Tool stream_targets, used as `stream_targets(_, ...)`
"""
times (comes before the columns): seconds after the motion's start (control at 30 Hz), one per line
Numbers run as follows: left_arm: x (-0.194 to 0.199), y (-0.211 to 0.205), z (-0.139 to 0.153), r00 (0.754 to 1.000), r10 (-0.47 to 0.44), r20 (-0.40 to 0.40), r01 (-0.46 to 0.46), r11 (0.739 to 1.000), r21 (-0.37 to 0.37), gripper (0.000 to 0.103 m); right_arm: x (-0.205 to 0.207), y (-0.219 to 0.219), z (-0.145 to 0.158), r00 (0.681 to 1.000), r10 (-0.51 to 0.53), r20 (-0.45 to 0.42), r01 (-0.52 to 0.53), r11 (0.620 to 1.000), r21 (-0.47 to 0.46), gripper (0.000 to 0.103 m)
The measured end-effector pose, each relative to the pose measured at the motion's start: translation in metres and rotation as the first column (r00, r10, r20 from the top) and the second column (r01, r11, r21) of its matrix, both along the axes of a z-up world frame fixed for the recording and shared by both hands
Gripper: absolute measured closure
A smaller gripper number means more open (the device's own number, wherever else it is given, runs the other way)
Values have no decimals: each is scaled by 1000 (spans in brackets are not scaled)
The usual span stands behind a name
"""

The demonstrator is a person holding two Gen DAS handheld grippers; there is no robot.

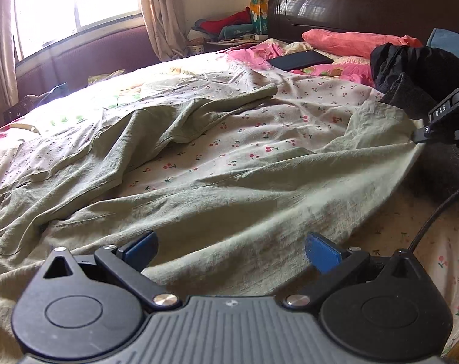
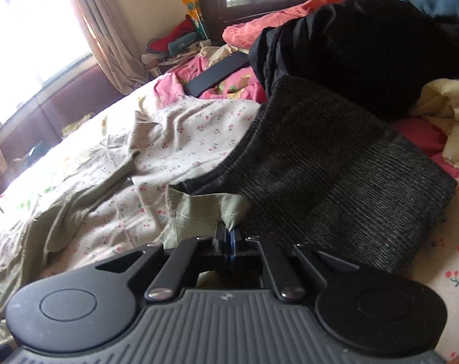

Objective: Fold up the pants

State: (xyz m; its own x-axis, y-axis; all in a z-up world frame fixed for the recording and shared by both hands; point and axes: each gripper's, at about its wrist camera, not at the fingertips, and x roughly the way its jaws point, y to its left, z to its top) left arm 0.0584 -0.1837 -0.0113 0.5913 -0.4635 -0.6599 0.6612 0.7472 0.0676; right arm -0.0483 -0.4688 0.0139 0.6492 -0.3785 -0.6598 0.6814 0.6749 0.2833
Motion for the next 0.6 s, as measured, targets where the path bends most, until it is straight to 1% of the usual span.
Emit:
stream_targets(0.03,-3,2,1,1000,-5,-8,5,1000,15,0,-1,3,-5,998,13,-59,-14,1000,-1,97)
stream_targets(0.07,-6,7,3,1000,-9,-4,9,1000,27,0,-4,7,-6,996,15,-85,-16,1000,-6,91)
stream_targets(0.1,-10,15,8,1000,-8,17,7,999,38,0,-9,15,-4,995,9,-102,-11,1000,-27,91)
stream_targets(0.17,-17,35,21,997,7,72,-11,999,51,0,-24,29,9,997,6,-77,-14,995,-101,90)
stream_targets(0.23,-19,58,36,993,31,118,-38,997,61,0,-38,40,22,999,17,-50,-24,988,-152,85)
stream_targets(0.3,-17,80,50,988,54,148,-65,996,69,0,-41,49,33,997,75,-24,-78,981,-176,85)
stream_targets(0.37,-10,105,67,979,75,189,-92,993,79,0,-38,70,48,986,168,-2,-164,962,-217,85)
stream_targets(0.4,-7,114,73,976,81,204,-99,992,82,0,-34,79,55,977,211,2,-205,951,-231,85)
stream_targets(0.5,15,152,85,963,112,245,-141,984,105,0,-7,113,70,924,382,-5,-369,890,-268,82)
stream_targets(0.53,25,164,83,957,130,259,-166,978,125,0,7,123,73,904,428,-17,-415,865,-281,79)
stream_targets(0.57,36,176,81,950,147,276,-192,970,147,0,28,136,73,876,481,-37,-470,834,-288,77)
stream_targets(0.6,49,186,79,944,162,288,-214,963,161,0,45,145,72,854,517,-50,-509,812,-285,77)
